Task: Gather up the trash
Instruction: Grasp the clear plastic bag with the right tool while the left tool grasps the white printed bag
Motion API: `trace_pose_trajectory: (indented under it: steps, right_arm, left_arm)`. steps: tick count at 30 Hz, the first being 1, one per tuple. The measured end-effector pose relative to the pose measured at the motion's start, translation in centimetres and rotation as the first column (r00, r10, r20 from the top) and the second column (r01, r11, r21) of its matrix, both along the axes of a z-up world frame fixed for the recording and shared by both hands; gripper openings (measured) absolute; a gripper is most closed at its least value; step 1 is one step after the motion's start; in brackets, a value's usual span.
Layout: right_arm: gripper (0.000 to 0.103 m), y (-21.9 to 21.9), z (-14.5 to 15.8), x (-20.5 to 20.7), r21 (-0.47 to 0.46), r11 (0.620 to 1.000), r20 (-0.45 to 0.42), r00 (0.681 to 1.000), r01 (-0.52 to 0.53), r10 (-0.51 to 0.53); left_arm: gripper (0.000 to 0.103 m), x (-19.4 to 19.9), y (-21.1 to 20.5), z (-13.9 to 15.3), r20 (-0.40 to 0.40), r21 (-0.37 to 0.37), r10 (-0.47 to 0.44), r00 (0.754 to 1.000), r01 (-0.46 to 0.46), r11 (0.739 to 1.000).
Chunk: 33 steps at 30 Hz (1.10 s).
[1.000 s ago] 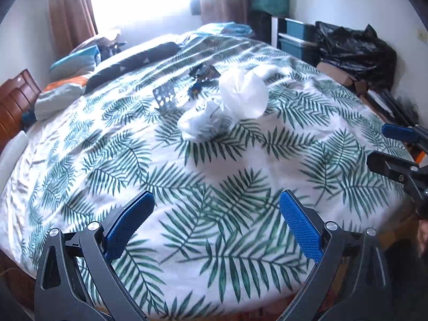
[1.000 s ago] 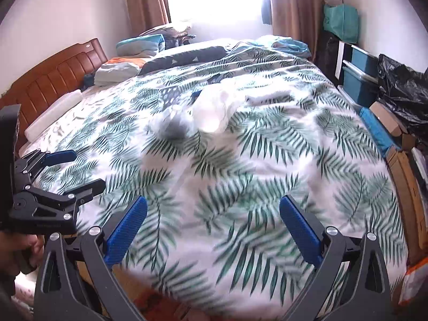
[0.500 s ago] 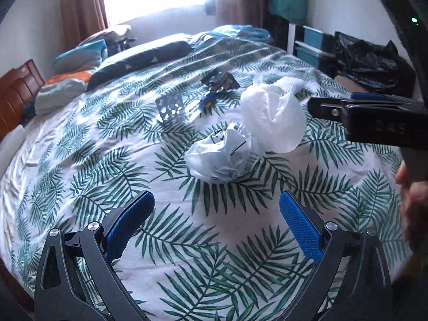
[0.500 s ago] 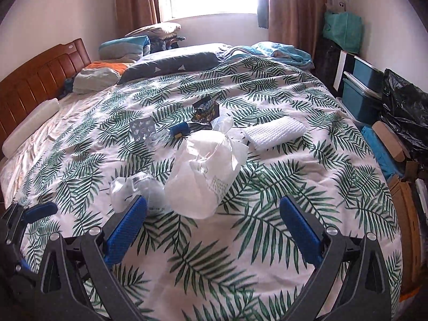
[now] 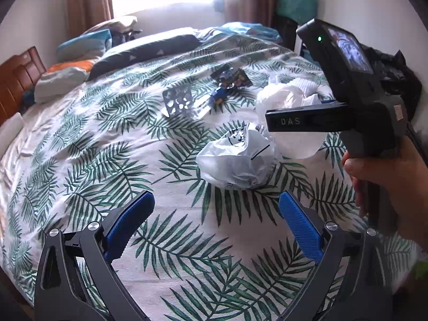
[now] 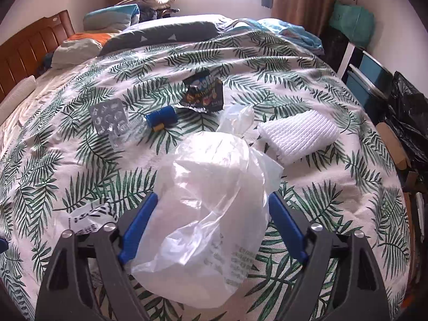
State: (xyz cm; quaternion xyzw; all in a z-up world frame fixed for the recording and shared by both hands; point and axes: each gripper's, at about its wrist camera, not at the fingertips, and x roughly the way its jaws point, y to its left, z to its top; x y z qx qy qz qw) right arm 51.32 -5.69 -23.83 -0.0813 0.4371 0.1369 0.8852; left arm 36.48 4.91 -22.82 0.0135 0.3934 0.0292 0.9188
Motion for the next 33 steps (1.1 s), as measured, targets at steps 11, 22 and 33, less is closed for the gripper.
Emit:
trace_pose_trajectory:
  steps: [11,22,33]
  right_arm:
    - [0.075,-5.9,-0.1,-3.0,0.024,0.999,0.070,0.997,0.029,-0.031]
    - [0.075,-8.2,-0.2,-4.7,0.030,0.999,0.070,0.997,0.019,-0.021]
    - [0.078,-6.8,-1.0,-3.9,-0.027,1.000,0.036,0.999,0.013,-0.012]
  left_arm:
    - [0.097,4.9,-2.5,-1.1,0.031,-0.045,-0.001,1.000,0.002,0.999]
    - [0.087,10.7,-2.5,-4.3,-0.066,-0.018,0.012,0.998,-0.013,1.000]
    - [0.053,10.0,-3.0,-4.6,-0.074,0.006,0.006,0.997,-0.006,1.000]
